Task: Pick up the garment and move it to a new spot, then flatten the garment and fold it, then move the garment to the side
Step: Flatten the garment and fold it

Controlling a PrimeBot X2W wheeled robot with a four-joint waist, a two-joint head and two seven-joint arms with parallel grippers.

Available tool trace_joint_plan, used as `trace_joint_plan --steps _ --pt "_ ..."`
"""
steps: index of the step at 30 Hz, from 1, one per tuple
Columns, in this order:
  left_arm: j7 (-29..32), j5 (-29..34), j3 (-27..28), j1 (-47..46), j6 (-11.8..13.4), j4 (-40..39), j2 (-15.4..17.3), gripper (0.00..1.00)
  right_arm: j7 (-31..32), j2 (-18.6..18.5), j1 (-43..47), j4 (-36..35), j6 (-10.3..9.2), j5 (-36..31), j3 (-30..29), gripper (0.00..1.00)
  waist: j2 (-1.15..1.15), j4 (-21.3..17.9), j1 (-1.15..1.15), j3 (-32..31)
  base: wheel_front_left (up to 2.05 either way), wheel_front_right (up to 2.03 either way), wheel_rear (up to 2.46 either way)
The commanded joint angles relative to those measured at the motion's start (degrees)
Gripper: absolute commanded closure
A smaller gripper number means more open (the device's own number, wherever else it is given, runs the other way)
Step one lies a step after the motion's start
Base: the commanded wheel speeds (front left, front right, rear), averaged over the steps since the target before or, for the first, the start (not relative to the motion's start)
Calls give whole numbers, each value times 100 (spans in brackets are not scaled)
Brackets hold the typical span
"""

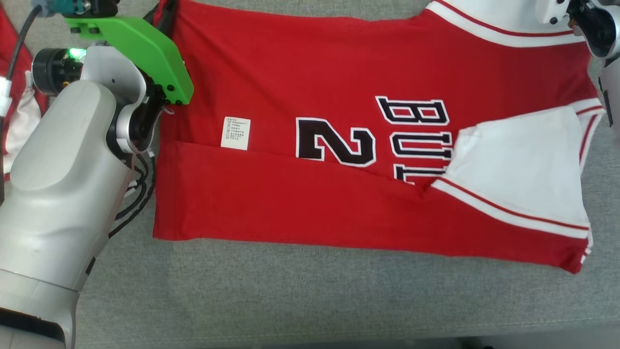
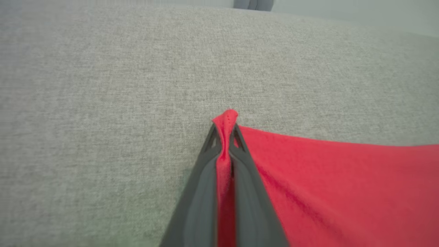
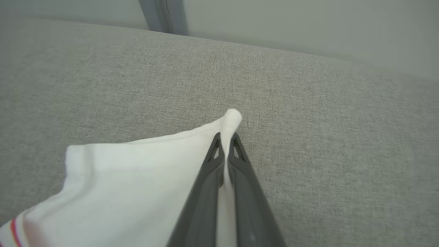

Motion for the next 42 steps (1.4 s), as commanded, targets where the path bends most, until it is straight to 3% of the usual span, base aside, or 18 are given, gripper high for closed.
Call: trace_joint_plan --steps 1,5,13,20,24,30,37,38,39,40,41,42 --pt "-184 66 57 39 8 73 52 100 -195 -9 -42 11 -10 54 -97 100 0 -30 -1 -163 0 0 0" --pt "-570 176 27 127 -74 227 3 100 -509 -18 140 -28 -10 186 -39 100 0 -74 -1 -388 0 0 0" --pt "-847 250 -153 422 -274 477 -68 100 -456 -274 821 -475 -9 790 411 100 0 -156 -1 -771 0 0 0" --pt "-1333 331 -268 690 -462 592 -38 100 -195 -736 2119 -1951 -8 1553 488 100 0 -207 -1 -1135 0 0 0" --pt "-1688 511 -389 788 -651 718 36 100 -121 -931 3056 -2898 -8 1682 220 100 0 -254 -1 -1293 0 0 0" --pt "-1989 649 -562 1041 -845 1015 71 100 200 -758 4345 -4014 -6 1639 -328 100 0 -347 -1 -1479 0 0 0" --pt "-2266 742 -680 1309 -929 1253 80 100 498 -405 5146 -4619 -5 1500 -500 100 0 -372 -1 -1543 0 0 0" --pt "-2304 757 -678 1345 -921 1280 64 100 508 -375 5219 -4680 -5 1463 -504 82 0 -364 -1 -1549 0 0 0" --pt "-2330 761 -669 1379 -901 1299 49 100 530 -338 5272 -4699 -5 1447 -532 12 0 -357 -1 -1554 0 0 0" --pt "-2357 775 -657 1412 -872 1318 33 62 552 -299 5344 -4736 -5 1428 -549 0 0 -346 -1 -1566 0 0 0" --pt "-2388 793 -647 1442 -854 1331 21 4 567 -269 5403 -4769 -5 1413 -572 0 0 -334 -1 -1577 0 0 0" --pt "-2400 810 -642 1482 -838 1340 11 0 595 -236 5477 -4814 -5 1403 -570 0 0 -320 -1 -1594 0 0 0"
